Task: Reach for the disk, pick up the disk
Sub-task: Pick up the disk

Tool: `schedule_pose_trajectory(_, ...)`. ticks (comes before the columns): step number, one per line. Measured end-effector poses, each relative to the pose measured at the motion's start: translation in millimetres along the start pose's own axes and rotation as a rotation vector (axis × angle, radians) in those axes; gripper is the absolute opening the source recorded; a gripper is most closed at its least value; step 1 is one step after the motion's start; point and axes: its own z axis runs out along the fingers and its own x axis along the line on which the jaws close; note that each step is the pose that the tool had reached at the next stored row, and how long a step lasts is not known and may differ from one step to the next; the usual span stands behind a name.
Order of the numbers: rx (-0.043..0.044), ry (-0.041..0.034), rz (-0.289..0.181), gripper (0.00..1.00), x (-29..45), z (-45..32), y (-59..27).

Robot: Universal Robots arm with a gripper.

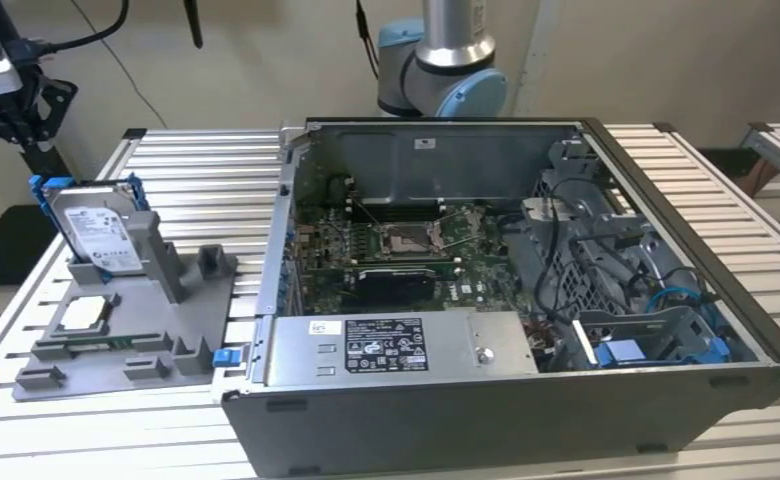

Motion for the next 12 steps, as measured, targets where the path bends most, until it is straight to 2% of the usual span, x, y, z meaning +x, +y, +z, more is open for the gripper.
schedule_pose_trajectory(12, 0.0001, 0.0075, -0.215, 0.00, 0.0, 0.0, 0.0)
